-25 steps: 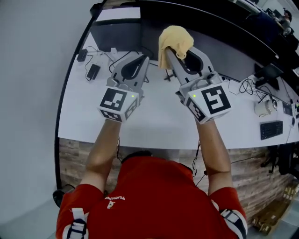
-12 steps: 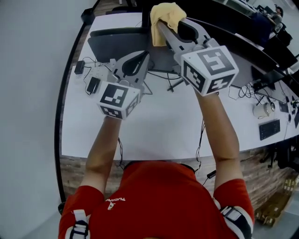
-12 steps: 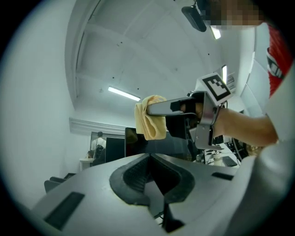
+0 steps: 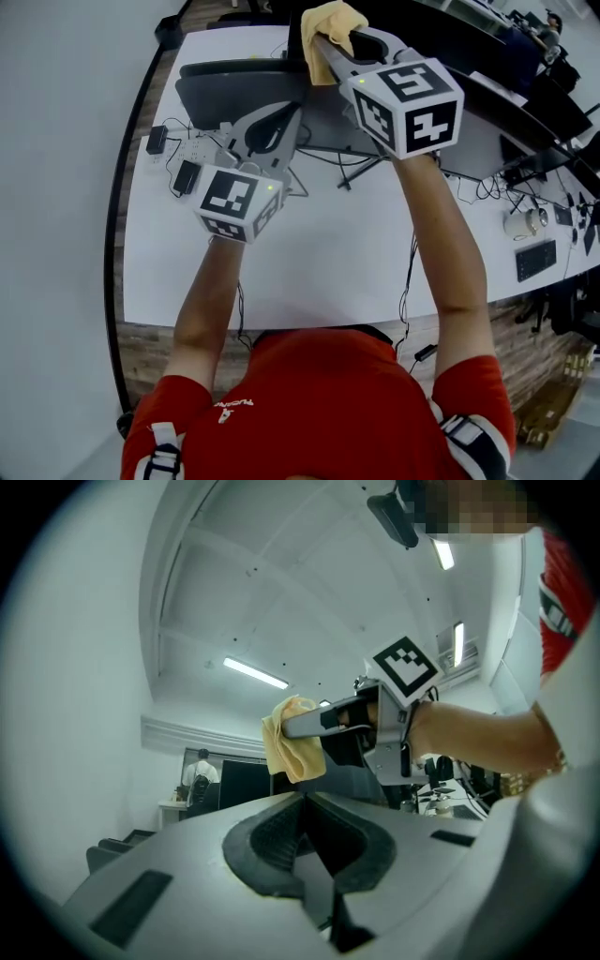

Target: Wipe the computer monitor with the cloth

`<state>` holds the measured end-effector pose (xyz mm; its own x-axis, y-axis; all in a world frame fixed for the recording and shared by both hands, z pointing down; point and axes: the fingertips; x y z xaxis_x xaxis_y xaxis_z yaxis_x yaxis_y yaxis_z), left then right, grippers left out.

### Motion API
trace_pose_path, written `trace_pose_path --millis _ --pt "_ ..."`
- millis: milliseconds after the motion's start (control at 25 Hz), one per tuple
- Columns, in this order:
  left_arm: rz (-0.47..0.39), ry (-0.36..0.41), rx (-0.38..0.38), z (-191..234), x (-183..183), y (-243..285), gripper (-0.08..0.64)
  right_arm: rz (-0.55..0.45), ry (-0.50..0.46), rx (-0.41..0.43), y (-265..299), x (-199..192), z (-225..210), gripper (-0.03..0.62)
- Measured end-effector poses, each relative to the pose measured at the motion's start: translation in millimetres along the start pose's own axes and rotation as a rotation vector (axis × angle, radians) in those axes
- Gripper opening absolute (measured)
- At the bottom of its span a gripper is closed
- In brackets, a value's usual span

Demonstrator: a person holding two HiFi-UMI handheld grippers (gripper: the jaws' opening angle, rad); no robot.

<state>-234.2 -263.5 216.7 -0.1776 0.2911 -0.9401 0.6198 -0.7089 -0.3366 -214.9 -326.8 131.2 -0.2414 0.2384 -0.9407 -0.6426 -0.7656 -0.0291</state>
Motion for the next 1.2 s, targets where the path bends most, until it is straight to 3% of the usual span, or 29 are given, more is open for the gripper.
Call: trace_pose_path --millis 520,1200 --pt "0.002 -0.004 -0.004 -10.7 -9.3 3.7 0.009 0.056 0.055 -0.024 -13.6 -18.7 -28.5 0.074" --pt "0.006 0.048 0.004 -82.8 -13.9 55.1 0.009 0.052 0.072 -0.021 -98.1 -45.2 -105.1 0.074"
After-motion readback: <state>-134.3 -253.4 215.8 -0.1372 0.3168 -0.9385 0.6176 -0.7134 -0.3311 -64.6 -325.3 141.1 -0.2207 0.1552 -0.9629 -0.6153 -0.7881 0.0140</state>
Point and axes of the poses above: the fingertips, and each gripper's own axes: y forward along the fingers, z to its left, x out of its top, and after that the axes turned 10 degrees about -z, right-handed
